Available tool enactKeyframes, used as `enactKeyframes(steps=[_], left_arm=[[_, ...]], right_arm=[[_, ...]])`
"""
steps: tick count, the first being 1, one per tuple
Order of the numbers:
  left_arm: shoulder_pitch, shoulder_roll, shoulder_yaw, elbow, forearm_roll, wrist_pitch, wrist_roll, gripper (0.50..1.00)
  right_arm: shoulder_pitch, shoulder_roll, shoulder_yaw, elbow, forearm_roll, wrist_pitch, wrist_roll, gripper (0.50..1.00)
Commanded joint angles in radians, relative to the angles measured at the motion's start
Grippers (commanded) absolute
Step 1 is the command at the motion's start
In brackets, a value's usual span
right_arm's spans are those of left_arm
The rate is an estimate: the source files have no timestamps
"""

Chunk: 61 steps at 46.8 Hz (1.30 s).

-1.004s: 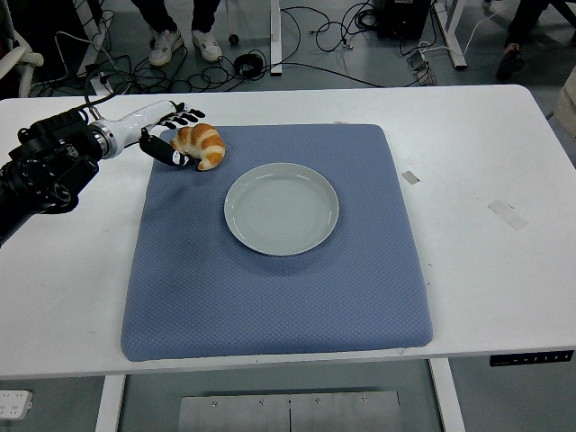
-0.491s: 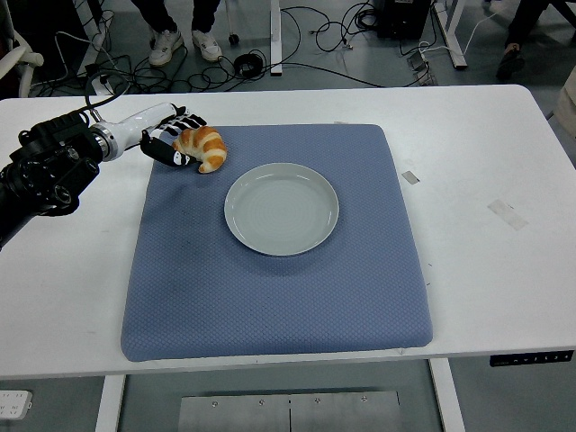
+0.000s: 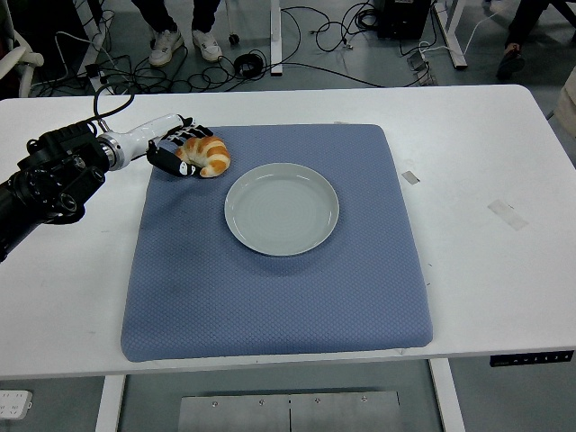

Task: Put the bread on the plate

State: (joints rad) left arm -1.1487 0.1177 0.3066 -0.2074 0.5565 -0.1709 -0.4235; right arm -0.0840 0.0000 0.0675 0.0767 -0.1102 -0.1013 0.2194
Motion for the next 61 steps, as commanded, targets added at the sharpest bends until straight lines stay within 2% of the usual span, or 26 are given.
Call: enactKeyframes(steps=[1,3,7,10,27,43,52,61], left_arm=[[-0.003,0.0,0.0,0.0,0.0,-0.004,-0.004,0.809],[-0.005,0.0,0.002,-0.001,0.002,-0.01,-0.004,0.804],[-0.006,0.002,0.002,0.0,0.002,-0.027,-0.006,0.739],[-0.006,0.0,0.0,0.0,0.002,-0.032,-0.006,0.718],[-0.013,0.008,-0.001,0.0,0.0,-0.036,-0.006,0.636],[-0.082,0.019,-0.001,0.0,0.0,-0.071,-0.006,0.63],[-0.129,0.019,0.002,0.0,0.0,-0.133,-0.006,0.63],[-0.178,0.017,0.011,-0.035,0.002,-0.145,-0.006,0.631]], right_arm=[[0.0,0.0,0.0,0.0,0.001,0.0,0.0,1.0],[0.0,0.0,0.0,0.0,0.001,0.0,0.0,1.0],[0.0,0.0,0.0,0.0,0.0,0.0,-0.002,1.0],[0.0,0.0,0.0,0.0,0.001,0.0,0.0,1.0],[0.0,0.0,0.0,0.0,0.0,0.0,0.0,1.0],[0.001,0.0,0.0,0.0,0.001,0.0,-0.002,1.0],[0.001,0.0,0.0,0.0,0.0,0.0,0.0,1.0],[0.0,0.0,0.0,0.0,0.0,0.0,0.0,1.0]])
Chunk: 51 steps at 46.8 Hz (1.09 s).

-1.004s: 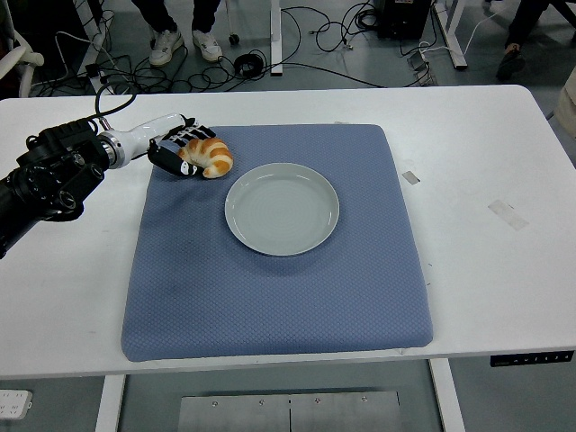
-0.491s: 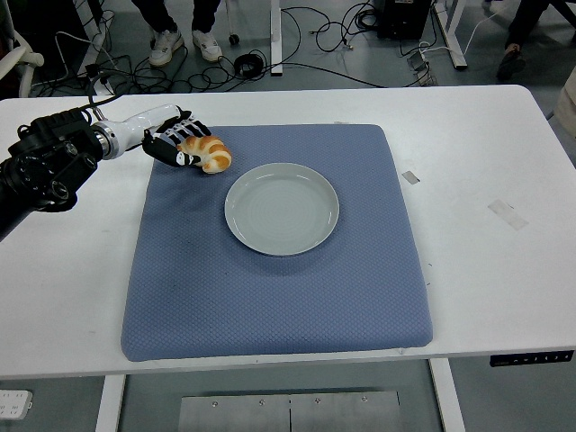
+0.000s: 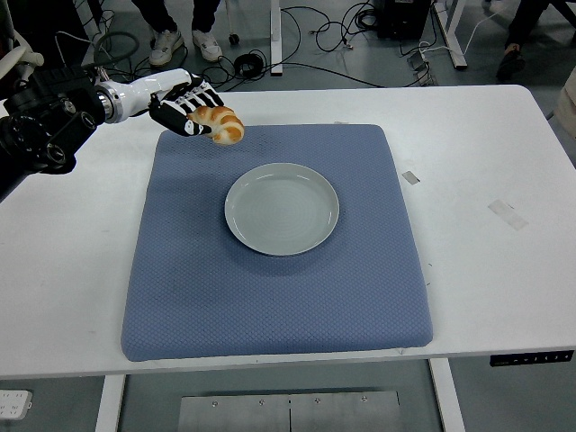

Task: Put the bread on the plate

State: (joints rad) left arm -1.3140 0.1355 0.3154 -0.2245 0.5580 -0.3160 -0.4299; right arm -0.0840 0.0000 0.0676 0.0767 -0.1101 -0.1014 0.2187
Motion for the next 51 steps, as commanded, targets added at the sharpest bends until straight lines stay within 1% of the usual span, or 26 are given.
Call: enactKeyframes(steps=[1,12,23,30,37,46,51], left_arm=[[-0.019,-0.001,0.002,-0.025,0.002,0.0,0.0,0.633],[-0.063,-0.002,0.005,-0.084,0.016,-0.006,-0.001,0.634],[-0.091,-0.02,0.005,-0.144,0.054,-0.005,0.0,0.639],[-0.088,-0.057,0.004,-0.168,0.054,-0.005,-0.001,0.643],[-0.086,-0.099,0.004,-0.17,0.054,-0.005,-0.001,0.643],[-0.074,-0.129,0.005,-0.176,0.057,-0.005,-0.001,0.643],[-0.056,-0.131,0.005,-0.177,0.08,-0.005,-0.001,0.651]], right_arm=[[0.0,0.0,0.0,0.0,0.0,0.0,-0.001,1.0],[0.0,0.0,0.0,0.0,0.001,0.0,0.001,1.0],[0.001,0.0,0.0,0.0,0.0,0.0,0.001,1.0],[0.0,0.0,0.0,0.0,0.0,0.0,0.001,1.0],[0.001,0.0,0.0,0.0,0.001,0.0,0.001,1.0],[0.001,0.0,0.0,0.0,0.001,0.0,0.001,1.0],[0.001,0.0,0.0,0.0,0.0,0.0,0.001,1.0]])
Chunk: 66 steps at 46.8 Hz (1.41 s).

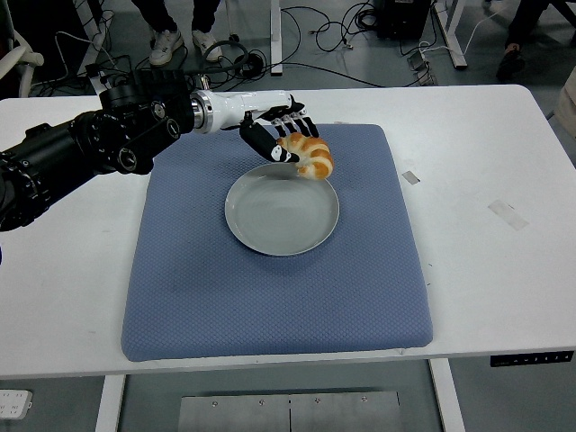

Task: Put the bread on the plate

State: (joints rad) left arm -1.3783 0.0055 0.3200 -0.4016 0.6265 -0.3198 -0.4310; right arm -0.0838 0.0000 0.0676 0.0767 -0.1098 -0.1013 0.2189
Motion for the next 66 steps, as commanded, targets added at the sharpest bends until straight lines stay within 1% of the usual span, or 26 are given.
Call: enactKeyframes(steps=[1,11,19,26,29,38,41,51,53,57,61,66], left_arm=[[0.01,-0.002,0.002,0.0,0.015,-0.001,0.0,0.652],[0.031,0.004,0.021,-0.003,0.018,-0.001,-0.002,0.667],[0.033,0.036,0.022,-0.069,0.018,0.001,-0.002,0.669],[0.033,0.05,0.022,-0.077,0.021,0.001,-0.002,0.669],[0.031,0.071,0.025,-0.097,0.021,0.001,-0.002,0.669],[0.018,0.169,0.048,-0.217,0.021,0.008,-0.002,0.669],[0.019,0.18,0.05,-0.224,0.022,0.008,-0.002,0.669],[0.03,0.182,0.048,-0.224,0.042,0.011,-0.002,0.675],[0.03,0.182,0.047,-0.223,0.041,0.011,-0.002,0.693],[0.03,0.182,0.044,-0.221,0.039,0.013,0.0,0.748],[0.03,0.182,0.042,-0.218,0.029,0.013,0.0,0.832],[0.025,0.183,0.037,-0.217,0.027,0.013,0.0,0.902]], right_arm=[[-0.001,0.0,0.0,0.0,-0.001,0.0,-0.001,1.0],[-0.001,0.0,0.0,0.0,0.001,0.0,0.0,1.0],[-0.001,0.0,0.0,0.0,-0.001,0.0,0.0,1.0],[0.001,0.0,0.0,0.0,-0.001,0.0,0.0,1.0],[-0.001,0.0,0.0,0.0,-0.001,0.0,0.0,1.0],[-0.001,0.0,0.0,0.0,0.001,0.0,-0.001,1.0],[-0.001,0.0,0.0,0.0,0.001,0.0,0.0,1.0],[-0.001,0.0,0.0,0.0,-0.001,0.0,0.0,1.0],[0.001,0.0,0.0,0.0,-0.001,0.0,0.0,1.0],[-0.001,0.0,0.0,0.0,-0.001,0.0,0.0,1.0],[-0.001,0.0,0.0,0.0,0.001,0.0,0.0,1.0],[0.001,0.0,0.0,0.0,0.001,0.0,0.0,1.0]])
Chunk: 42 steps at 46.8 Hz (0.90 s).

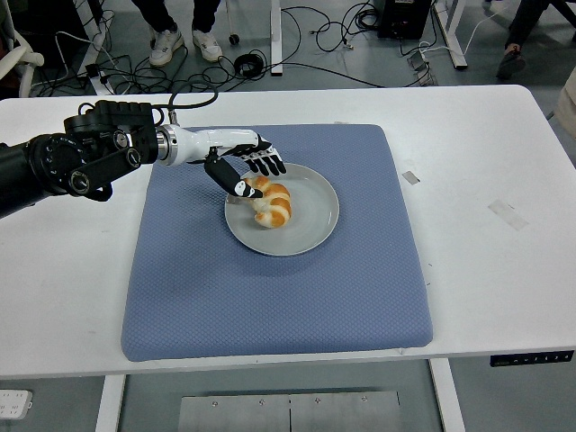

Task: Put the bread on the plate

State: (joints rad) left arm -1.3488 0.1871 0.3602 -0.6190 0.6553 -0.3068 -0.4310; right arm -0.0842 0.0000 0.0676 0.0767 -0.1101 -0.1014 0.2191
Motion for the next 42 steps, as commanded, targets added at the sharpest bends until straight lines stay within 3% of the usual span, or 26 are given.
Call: enactKeyframes(steps=[1,11,33,42], left_arm=[[-0.006,0.002,-0.003,0.001,-0.003,0.0,0.0,0.919],[-0.012,0.018,-0.012,0.001,-0.005,0.0,0.0,0.958],[-0.033,0.091,-0.138,0.019,-0.106,-0.006,0.002,0.972],[-0.035,0.14,-0.202,0.084,-0.117,-0.014,0.002,0.972]], right_arm=[[0.0,0.0,0.0,0.0,0.0,0.0,-0.001,1.0],[0.0,0.0,0.0,0.0,0.0,0.0,-0.001,1.0],[0.0,0.0,0.0,0.0,0.0,0.0,0.0,1.0],[0.0,0.0,0.0,0.0,0.0,0.0,0.0,1.0]])
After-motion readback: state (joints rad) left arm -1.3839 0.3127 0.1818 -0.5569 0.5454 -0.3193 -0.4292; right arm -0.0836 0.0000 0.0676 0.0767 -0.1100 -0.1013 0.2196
